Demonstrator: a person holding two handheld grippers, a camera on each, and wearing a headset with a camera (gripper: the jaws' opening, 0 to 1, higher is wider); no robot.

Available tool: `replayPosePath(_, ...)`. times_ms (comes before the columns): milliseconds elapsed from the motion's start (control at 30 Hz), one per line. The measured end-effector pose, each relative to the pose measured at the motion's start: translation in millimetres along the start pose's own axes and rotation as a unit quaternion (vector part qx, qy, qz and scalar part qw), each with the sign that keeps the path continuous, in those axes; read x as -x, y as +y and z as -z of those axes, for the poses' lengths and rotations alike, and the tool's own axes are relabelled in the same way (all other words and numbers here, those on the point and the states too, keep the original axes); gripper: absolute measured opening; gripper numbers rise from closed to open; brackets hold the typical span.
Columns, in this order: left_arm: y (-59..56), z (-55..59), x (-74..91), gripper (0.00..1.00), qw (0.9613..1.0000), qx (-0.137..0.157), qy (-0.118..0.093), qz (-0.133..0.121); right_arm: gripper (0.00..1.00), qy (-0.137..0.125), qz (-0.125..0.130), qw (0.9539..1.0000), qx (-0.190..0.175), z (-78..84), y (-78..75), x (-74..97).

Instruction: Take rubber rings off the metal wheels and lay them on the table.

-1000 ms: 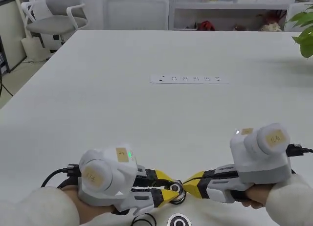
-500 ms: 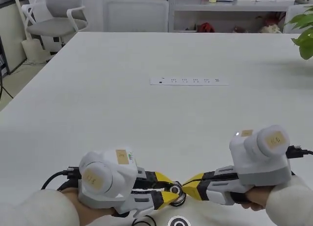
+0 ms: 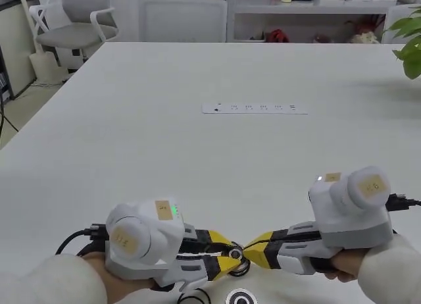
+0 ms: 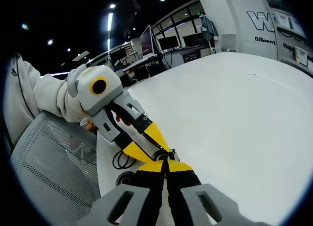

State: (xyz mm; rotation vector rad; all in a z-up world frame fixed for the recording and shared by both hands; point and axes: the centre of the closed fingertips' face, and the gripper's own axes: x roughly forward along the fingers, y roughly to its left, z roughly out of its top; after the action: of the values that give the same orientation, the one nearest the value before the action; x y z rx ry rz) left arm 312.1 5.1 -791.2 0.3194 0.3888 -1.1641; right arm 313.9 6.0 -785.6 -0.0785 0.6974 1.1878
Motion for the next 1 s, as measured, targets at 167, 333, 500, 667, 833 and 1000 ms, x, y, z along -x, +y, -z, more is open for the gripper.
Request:
replayPosePath(167,-0.4,-0.2,-0.3,0.14,0.9999,-0.011,0.002,-0.002,0.00,-0.011,-0.001,0.9999,-0.006,-5.5,-0.1,2.1)
replayPosePath(333,-0.4,-0.4,-0.5,0.14,0.9999,-0.012,0.008,-0.004,0.00,-0.005,0.002,0.9999,-0.009,-1.6,-1.8,0.8)
replayPosePath(500,-0.4,-0.6,0.4,0.14,0.9997,-0.011,0.019,0.000,0.00,-0.003,0.003,0.9999,-0.013,-0.3,-2.3,1.0)
replayPosePath(667,-4.3,-6.4,4.5,0.19,0.9996,-0.009,0.021,0.013,0.00,-0.002,0.001,0.9998,-0.019,-0.1,-2.4,1.4)
replayPosePath(833,-3.1,-20.9,11.4,0.32,0.9996,0.019,0.004,0.021,0.00,-0.005,0.000,0.9997,-0.024,-1.7,-2.3,3.4)
replayPosePath(1000,-1.5,-33.3,24.0,0.40,0.9995,0.023,-0.003,0.020,0.00,-0.008,-0.001,0.9996,-0.029,-2.8,-1.8,5.4)
